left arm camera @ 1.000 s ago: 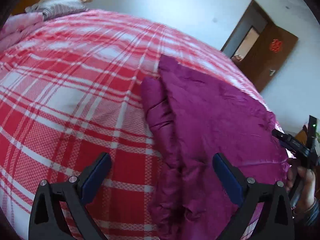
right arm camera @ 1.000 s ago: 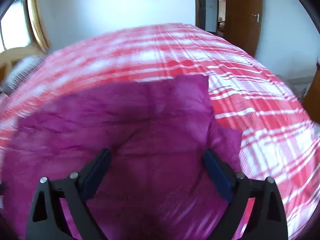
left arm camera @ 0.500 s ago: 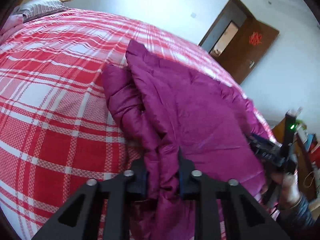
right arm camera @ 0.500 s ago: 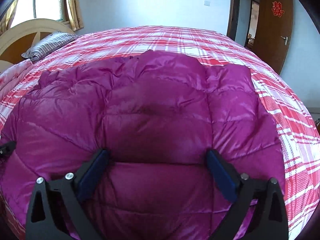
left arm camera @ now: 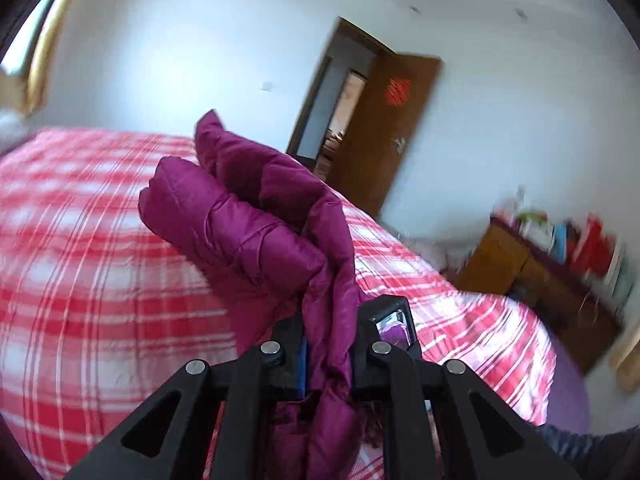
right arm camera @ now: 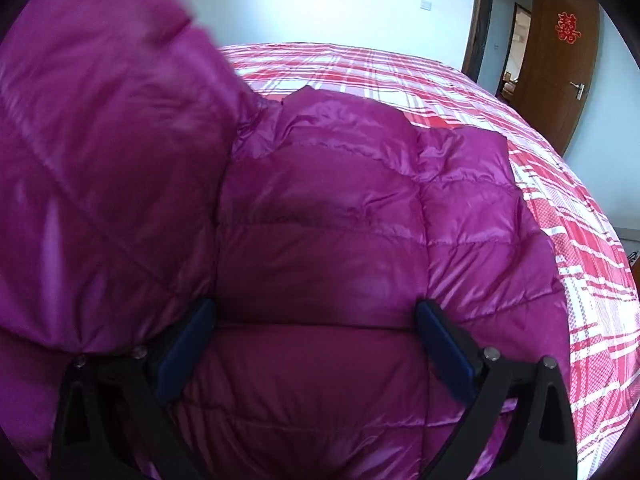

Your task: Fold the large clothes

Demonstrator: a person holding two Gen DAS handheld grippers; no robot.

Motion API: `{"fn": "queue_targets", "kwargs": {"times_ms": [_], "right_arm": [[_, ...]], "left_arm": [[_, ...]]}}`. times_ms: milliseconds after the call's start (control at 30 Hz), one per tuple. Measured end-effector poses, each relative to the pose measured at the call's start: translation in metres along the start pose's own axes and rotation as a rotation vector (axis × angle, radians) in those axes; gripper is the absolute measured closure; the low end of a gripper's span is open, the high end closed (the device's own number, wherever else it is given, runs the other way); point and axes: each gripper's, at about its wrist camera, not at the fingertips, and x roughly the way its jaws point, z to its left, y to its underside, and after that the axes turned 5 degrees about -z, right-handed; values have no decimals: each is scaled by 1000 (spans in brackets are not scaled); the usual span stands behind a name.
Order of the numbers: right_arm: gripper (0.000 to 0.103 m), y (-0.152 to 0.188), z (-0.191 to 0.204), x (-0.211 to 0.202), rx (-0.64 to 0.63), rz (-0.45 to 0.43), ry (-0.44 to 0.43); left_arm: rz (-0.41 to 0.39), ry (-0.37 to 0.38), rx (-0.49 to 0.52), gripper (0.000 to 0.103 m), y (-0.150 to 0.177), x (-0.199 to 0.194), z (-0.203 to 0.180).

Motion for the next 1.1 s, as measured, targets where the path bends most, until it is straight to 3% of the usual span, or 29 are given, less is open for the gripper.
{"fn": "queue_targets", "kwargs": {"times_ms": [67, 167, 333, 433, 533, 667, 733, 767, 833, 867, 900, 967, 1000, 1033, 1100], "right_arm": [[3, 1, -8, -10, 10, 5, -51], [3, 7, -41, -42, 128, -24, -137], [3, 20, -142, -89, 496, -140, -190], [3, 24, -183, -105, 617, -200, -216], [5, 13, -198, -110, 641, -206, -376], [16, -7, -197, -116, 568, -238, -468], [19, -17, -185, -101, 537, -180, -523], [25, -22, -180, -92, 529, -148, -546], [47, -28, -173, -75, 502, -99, -511], [68, -29, -171, -69, 486, -76, -466], [74, -30, -171, -62, 479, -57, -415], [75, -23, -175, -55, 510, -43, -397], [75, -20, -177, -53, 521, -41, -402], [75, -18, -178, -52, 517, -40, -387], [75, -12, -181, -53, 497, -39, -354]], "left_arm": [[18, 8, 53, 90, -1, 15, -20], [60, 31, 100, 90, 3, 40, -40], [131, 47, 151, 90, 26, 88, -67], [173, 34, 233, 90, 51, 114, -91], [186, 13, 307, 90, 69, 128, -106], [183, -6, 364, 90, 88, 145, -116], [174, -24, 396, 89, 94, 151, -122], [169, -30, 411, 88, 96, 152, -124], [167, -51, 439, 81, 99, 149, -131], [173, -55, 449, 78, 100, 144, -134], [172, -49, 463, 73, 99, 135, -138], [149, -45, 479, 67, 96, 115, -142], [134, -32, 481, 56, 95, 104, -143], [105, -16, 481, 36, 91, 88, -142], [22, -25, 480, 20, 82, 63, -134]]}}
